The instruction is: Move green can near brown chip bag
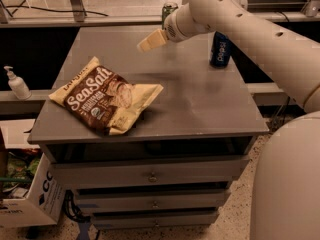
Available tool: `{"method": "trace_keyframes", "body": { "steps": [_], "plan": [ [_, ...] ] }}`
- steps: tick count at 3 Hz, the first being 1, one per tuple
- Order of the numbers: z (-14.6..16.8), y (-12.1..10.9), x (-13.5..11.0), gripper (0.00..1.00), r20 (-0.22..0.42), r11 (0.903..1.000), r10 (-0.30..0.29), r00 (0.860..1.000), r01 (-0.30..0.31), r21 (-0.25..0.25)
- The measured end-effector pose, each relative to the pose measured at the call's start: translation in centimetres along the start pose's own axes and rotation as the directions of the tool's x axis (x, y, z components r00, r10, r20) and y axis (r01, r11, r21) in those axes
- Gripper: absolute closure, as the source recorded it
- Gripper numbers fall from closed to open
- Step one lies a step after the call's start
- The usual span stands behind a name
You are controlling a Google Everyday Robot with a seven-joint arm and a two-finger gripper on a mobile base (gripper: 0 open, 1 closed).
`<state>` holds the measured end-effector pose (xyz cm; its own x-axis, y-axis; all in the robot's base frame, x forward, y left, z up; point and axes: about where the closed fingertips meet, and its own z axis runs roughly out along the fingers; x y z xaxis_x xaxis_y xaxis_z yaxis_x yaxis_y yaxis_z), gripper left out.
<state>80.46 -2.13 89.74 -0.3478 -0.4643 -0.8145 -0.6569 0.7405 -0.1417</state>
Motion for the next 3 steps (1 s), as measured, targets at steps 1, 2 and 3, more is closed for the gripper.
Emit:
{"method": "trace_keyframes", "body": {
  "steps": [1,2,3],
  "plan": [
    [1.7,-0.9,-0.4,0.00,0.036,1.0000,0.004,0.999,-0.005,0.007],
    [4.3,-2.6,-0.6,0.00,0.079,0.9990,0.018,0.997,-0.021,0.038],
    [6.8,-4.6,-0.2,0.00,0.105,0.9952,0.042,0.994,-0.050,0.084]
  ]
}}
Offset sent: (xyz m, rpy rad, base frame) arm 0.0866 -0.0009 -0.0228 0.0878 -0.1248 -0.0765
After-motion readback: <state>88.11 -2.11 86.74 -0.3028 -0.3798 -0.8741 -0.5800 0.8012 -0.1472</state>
